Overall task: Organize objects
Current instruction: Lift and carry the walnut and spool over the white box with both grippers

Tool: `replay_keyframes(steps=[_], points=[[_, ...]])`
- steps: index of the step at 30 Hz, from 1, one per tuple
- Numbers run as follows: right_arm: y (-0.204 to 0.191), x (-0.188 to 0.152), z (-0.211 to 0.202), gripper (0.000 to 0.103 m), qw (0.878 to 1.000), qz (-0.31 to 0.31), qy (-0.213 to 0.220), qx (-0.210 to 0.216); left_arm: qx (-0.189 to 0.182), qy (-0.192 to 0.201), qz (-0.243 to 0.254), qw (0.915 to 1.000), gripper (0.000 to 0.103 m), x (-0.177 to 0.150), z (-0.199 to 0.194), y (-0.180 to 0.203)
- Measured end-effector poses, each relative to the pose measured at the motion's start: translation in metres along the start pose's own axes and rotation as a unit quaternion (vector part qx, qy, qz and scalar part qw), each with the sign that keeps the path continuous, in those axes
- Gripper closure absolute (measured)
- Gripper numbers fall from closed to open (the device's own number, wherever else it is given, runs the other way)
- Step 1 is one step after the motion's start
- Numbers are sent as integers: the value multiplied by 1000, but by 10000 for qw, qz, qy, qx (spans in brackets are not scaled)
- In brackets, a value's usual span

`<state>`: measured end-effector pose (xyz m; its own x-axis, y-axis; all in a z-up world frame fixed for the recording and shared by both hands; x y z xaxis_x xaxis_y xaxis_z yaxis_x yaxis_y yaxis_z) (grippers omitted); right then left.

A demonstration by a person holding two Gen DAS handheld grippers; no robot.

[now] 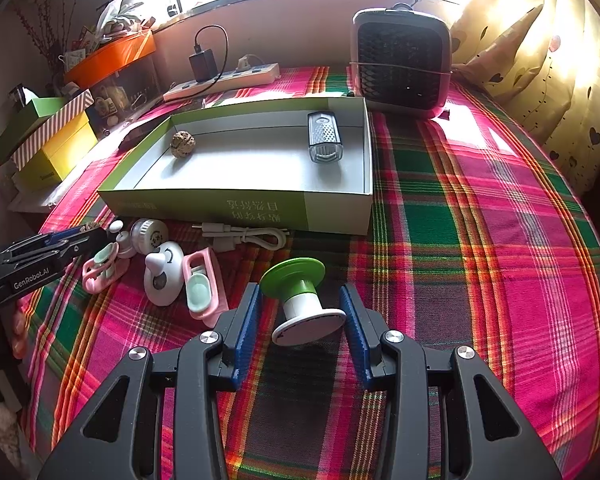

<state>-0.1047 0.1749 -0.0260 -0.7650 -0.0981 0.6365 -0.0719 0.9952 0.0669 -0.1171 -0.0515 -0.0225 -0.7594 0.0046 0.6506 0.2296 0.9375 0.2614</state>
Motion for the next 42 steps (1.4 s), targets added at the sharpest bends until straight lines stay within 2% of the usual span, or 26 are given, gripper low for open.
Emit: replay_keyframes(steps=[9, 26, 42], points=[[3, 2, -1, 62, 10000, 54, 45, -1, -30, 25, 30, 10000, 74, 0, -6, 1], [6, 24, -17, 62, 9996, 23, 269, 28, -238, 218, 293, 9990, 74, 30, -20, 20], [-7, 66, -4, 62, 9987, -244, 435, 44, -328, 140, 462, 9983, 74, 61, 3, 28]])
Point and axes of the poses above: each gripper's, at about its wrist camera, not at the fingertips, and z roughly the way its jaws point, y to its right, x to its top, the point moved 4 cm from there along z, roughly the way its jaws point, and after that the axes turned 13 degrees about -x, right-handed, at the moved point
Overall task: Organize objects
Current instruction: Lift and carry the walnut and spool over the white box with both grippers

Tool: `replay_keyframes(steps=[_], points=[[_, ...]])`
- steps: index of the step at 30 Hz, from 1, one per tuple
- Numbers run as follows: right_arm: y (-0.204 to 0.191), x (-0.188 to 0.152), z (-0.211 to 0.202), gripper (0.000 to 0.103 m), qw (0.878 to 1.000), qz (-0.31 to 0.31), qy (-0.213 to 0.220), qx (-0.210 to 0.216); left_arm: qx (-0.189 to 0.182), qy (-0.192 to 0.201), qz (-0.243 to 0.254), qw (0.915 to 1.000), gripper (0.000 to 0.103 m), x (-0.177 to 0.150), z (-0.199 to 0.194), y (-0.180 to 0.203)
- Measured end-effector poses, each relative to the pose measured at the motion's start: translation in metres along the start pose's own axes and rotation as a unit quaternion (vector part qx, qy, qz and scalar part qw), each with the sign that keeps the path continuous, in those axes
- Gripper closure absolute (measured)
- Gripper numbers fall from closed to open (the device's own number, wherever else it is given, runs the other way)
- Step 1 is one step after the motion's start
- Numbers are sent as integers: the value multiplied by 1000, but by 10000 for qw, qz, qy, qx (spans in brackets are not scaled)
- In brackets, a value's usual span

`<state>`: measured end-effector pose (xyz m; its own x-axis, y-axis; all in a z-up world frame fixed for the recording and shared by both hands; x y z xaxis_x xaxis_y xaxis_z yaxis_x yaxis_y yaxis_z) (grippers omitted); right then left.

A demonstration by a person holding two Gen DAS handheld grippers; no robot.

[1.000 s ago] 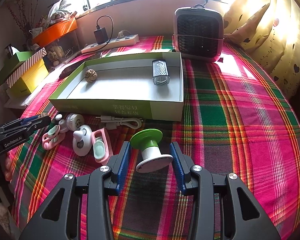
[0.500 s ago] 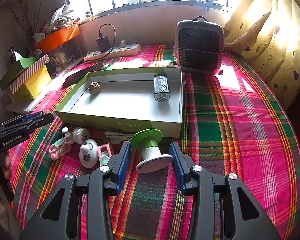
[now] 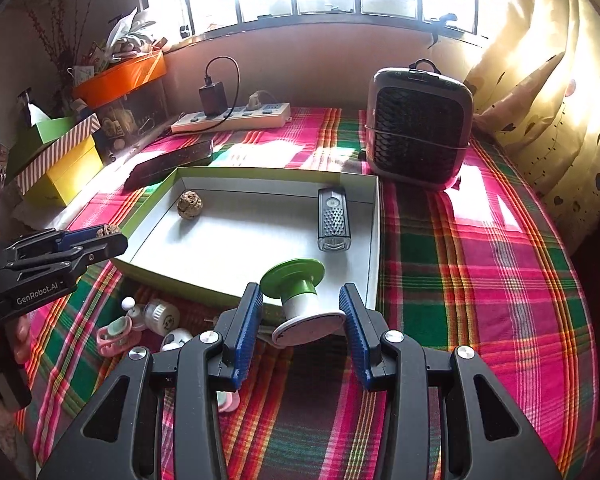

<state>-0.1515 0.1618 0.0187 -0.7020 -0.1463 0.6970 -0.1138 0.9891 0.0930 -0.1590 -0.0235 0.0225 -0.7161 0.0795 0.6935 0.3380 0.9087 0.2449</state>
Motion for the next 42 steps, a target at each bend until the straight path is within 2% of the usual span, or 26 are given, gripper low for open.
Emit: replay_keyframes(steps=[15, 29, 42], points=[[-13, 41, 45, 62, 9998, -170, -49, 96, -24, -188, -93, 9998, 74, 18, 39, -9], [-15, 58, 80, 62, 9994, -232, -218, 125, 19, -295, -86, 9995, 74, 26, 59, -14], [-30, 68, 100, 62, 9984, -453, -338, 92, 102, -319, 15, 9994, 74, 28, 63, -13]])
Point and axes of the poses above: each gripper's, at about its wrist camera, not at the fingertips, and z roughly the way its jaws point, y to its right, x to its top, the point moved 4 cm from there along z, roughly the way its jaws point, and after that the axes turned 13 degrees about -x, right-handed, at the moved point
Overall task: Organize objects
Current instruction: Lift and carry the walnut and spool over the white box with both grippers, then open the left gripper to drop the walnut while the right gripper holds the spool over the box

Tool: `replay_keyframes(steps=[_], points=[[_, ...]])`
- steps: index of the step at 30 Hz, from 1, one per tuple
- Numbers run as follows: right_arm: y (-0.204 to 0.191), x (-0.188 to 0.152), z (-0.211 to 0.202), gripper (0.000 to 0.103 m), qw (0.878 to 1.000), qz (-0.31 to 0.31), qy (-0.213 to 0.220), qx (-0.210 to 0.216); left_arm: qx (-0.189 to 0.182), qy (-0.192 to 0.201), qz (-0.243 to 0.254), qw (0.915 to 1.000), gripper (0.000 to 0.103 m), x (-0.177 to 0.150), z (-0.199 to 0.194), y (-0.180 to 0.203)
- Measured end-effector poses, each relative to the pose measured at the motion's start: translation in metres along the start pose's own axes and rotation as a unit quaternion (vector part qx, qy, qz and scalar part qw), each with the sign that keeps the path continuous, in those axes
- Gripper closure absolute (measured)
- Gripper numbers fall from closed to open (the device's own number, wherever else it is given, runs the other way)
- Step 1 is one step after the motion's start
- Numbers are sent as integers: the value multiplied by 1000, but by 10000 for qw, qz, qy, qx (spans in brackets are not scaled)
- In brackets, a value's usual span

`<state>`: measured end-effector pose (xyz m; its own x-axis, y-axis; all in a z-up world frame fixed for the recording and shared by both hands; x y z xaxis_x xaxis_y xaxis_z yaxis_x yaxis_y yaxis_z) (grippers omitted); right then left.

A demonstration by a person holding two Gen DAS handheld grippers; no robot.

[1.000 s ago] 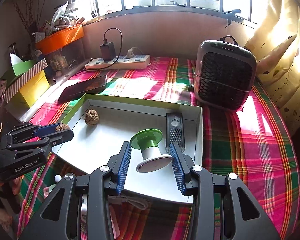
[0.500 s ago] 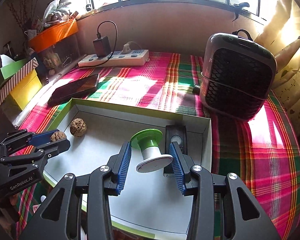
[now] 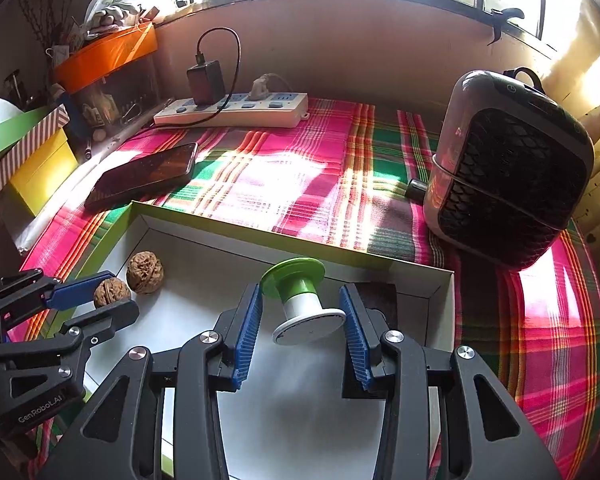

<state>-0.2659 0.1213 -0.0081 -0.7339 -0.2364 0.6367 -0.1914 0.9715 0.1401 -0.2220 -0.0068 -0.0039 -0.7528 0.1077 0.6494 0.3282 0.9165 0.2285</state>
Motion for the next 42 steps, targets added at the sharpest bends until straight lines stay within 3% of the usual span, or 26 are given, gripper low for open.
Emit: replay_keyframes(steps=[42], points=[[-5, -3, 13, 60, 9997, -52, -104, -207, 35, -139, 160, 9998, 71, -1, 9, 8]])
Point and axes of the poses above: each gripper's, at about its wrist camera, not at the fingertips, and z roughly the way its jaws point, y to its right, x to its top, the point moved 4 cm from there along z, roughly the way its jaws point, and after that the axes turned 13 degrees about -x, right-handed, at the moved point
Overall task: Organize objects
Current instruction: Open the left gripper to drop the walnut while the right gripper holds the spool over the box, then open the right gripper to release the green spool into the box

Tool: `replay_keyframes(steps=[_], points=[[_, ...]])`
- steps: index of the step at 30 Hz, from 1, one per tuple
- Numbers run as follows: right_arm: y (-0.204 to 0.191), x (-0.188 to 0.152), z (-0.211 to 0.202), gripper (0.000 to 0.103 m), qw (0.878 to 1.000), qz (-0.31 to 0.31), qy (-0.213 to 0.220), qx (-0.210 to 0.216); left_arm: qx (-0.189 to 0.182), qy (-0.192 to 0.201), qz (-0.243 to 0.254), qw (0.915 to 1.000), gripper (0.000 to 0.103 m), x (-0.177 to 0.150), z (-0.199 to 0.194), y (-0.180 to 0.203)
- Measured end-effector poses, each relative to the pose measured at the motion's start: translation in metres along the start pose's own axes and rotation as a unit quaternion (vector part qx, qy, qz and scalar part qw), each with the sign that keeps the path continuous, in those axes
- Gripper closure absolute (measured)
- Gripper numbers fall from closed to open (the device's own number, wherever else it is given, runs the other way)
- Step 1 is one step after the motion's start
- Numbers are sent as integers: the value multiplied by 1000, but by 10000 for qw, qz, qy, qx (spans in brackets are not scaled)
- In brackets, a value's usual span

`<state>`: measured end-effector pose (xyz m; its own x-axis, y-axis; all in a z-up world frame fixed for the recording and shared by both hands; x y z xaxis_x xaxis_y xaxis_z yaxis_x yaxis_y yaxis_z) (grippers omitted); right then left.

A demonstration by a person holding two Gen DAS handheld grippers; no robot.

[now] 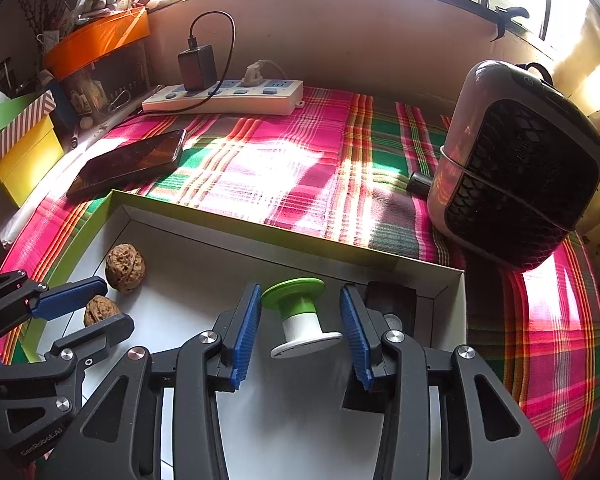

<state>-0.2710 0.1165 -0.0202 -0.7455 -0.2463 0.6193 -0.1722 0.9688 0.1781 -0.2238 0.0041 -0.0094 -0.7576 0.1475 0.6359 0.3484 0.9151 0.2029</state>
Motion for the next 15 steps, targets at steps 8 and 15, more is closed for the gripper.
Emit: replay_keyframes(steps=[8, 15], points=[[2, 0, 0, 56, 10000, 52, 13, -6, -17, 1, 3, 10000, 69, 0, 1, 1], [4, -2, 0, 48, 9999, 118, 6, 19, -80, 14, -20, 10000, 66, -1, -1, 2]])
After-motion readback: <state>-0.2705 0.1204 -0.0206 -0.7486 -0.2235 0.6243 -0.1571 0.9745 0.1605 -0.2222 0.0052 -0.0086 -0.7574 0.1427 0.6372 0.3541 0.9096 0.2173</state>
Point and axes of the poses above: each gripper's, at about its wrist camera, not at the fingertips, and z roughly the way its jaws point, y to its right, x to its top, the point moved 4 cm from there along z, roughly the way its jaws point, and after that the axes turned 13 degrees about -x, right-handed, at the moved point
